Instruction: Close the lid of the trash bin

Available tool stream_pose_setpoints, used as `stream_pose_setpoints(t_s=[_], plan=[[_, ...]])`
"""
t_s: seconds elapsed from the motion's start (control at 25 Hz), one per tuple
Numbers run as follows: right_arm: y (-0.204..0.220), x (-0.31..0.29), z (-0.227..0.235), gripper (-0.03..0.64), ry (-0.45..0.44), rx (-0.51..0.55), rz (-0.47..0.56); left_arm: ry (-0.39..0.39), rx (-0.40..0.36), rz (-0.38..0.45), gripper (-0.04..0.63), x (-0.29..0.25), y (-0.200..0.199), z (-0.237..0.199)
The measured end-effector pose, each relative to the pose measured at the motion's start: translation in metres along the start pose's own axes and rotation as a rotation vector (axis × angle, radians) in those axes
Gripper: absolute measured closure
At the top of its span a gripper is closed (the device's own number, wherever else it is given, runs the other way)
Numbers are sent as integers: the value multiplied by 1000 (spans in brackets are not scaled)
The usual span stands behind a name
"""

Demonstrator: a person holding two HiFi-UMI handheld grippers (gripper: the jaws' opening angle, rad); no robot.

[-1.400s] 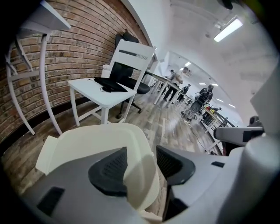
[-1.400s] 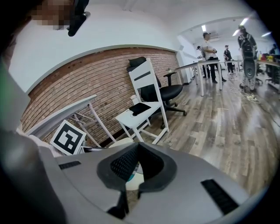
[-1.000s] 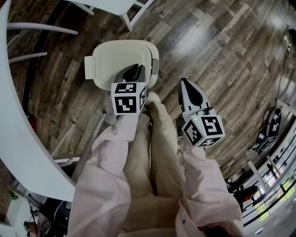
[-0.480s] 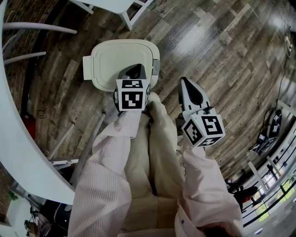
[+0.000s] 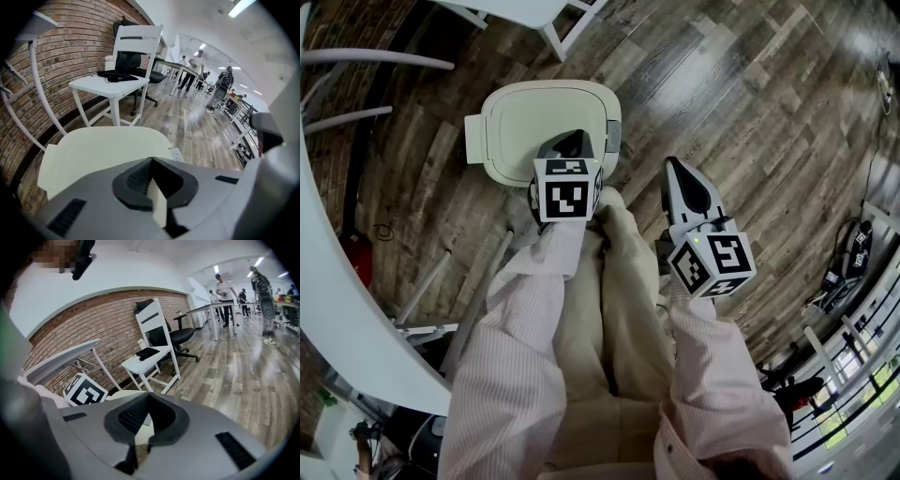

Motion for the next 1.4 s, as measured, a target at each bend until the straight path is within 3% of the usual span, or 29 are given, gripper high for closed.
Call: stream_pose_setpoints(t_s=[0.76, 1.4], plan=[[-6, 2, -2, 614, -10, 9, 2, -16, -41, -22, 604, 0, 2, -5], [-74, 26, -57, 614, -117, 41, 58, -24, 86, 243, 604, 113, -63, 2]])
Point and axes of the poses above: the fingertips, and each gripper's own axes: x backward along the fingers, z to its right, y out of its underside, the point moved 1 cm from there along x, backward along the fingers, and after that the axes turned 7 degrees about z, right-handed, at the moved point
